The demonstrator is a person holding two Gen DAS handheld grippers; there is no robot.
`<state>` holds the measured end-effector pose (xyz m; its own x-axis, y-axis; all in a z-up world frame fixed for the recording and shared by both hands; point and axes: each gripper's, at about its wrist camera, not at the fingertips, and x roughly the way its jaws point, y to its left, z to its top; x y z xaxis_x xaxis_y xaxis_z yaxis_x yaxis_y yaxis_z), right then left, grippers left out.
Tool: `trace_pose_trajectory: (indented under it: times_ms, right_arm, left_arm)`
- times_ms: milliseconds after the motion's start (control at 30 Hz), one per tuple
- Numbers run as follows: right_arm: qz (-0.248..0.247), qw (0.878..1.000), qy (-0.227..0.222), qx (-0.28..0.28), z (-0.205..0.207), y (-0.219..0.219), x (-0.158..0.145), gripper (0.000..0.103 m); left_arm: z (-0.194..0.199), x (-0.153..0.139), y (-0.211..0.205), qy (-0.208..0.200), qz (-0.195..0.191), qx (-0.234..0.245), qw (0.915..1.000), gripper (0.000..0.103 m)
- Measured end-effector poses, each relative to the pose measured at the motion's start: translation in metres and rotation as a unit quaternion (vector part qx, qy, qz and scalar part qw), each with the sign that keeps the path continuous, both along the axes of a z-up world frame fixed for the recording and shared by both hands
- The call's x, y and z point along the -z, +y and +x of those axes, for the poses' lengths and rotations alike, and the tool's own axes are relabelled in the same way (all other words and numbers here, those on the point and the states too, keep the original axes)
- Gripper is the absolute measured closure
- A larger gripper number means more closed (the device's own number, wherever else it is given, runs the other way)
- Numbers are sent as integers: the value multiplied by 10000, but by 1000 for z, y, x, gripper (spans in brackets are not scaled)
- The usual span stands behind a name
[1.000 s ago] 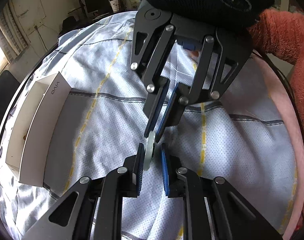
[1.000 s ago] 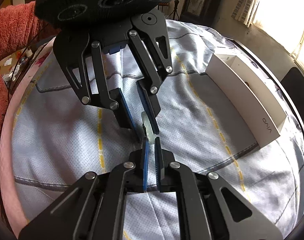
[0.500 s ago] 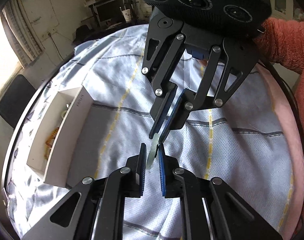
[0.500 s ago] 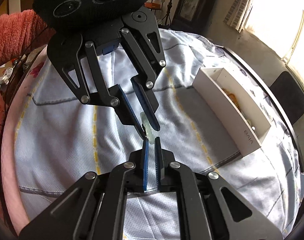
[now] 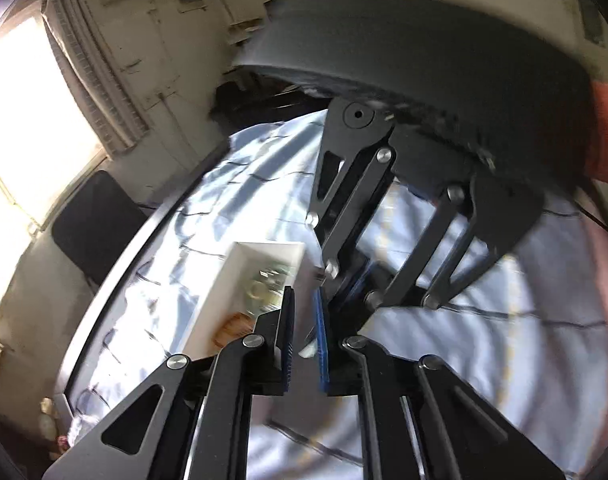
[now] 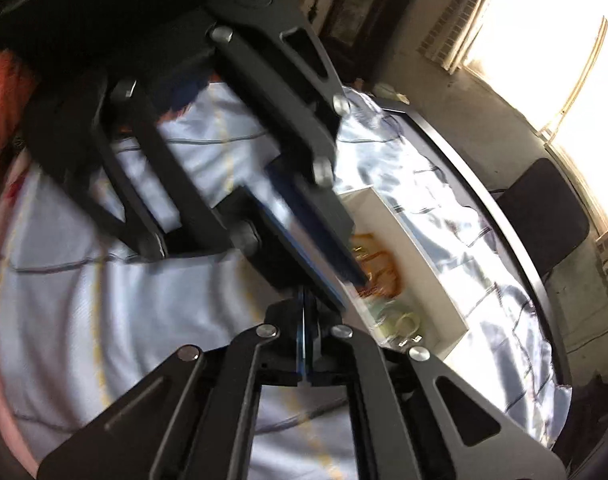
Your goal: Organize jewelry
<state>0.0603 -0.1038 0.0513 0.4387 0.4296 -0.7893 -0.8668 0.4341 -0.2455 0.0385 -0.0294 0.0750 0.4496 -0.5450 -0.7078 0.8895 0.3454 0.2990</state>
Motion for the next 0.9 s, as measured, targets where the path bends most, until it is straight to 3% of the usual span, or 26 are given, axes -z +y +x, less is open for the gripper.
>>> trace_pose_trajectory:
  times_ms: [33,133,233,300,367,400,467,600,733,800,867,900]
  right_arm:
    - [-40,10000,20,77,9,1,5,103]
    - [-194,9991,65,361,27,-2,21,103]
    - [-19,9991,134,392,9,-16,27,103]
    - [283,9988,219,341,-9,-28,28,89]
    - [629,9953,221,696,-20,-43,34,47]
    - [773,9916,225,1010,-20,-50,38,43]
    - [900,9835,421,1509,-15,-57,48,42]
    - [971,9718,831,1982,0,-58,66,42]
    - [810,9753,857,1866,6,-37,75,44]
    - [713,9772,761,1848,8,-23,80,48]
    - [797,9767,906,1772,13,-21,80,67]
    - [760,9779,890,1732,8,-20,79,67]
  left_arm:
    - [10,5,-4,-40,-11,-113,9999,99]
    - [39,15,-9,374,-62,-490,9981,96]
    - [50,32,-11,849,89,-714,9938,97]
    - [39,38,-5,1046,120,-625,9925,94]
    - [26,39,3,1039,81,-597,9928,88]
    - [22,40,5,1088,47,-641,9920,65]
    - [12,45,10,1007,61,-796,9917,42]
    - [-11,67,13,867,297,-731,9931,42]
    - [-15,83,21,1114,437,-845,9892,42]
    - [-12,85,26,1162,432,-888,9883,41]
    - [-13,83,33,1202,401,-938,9875,40]
    - [-12,83,33,1229,381,-946,9872,40]
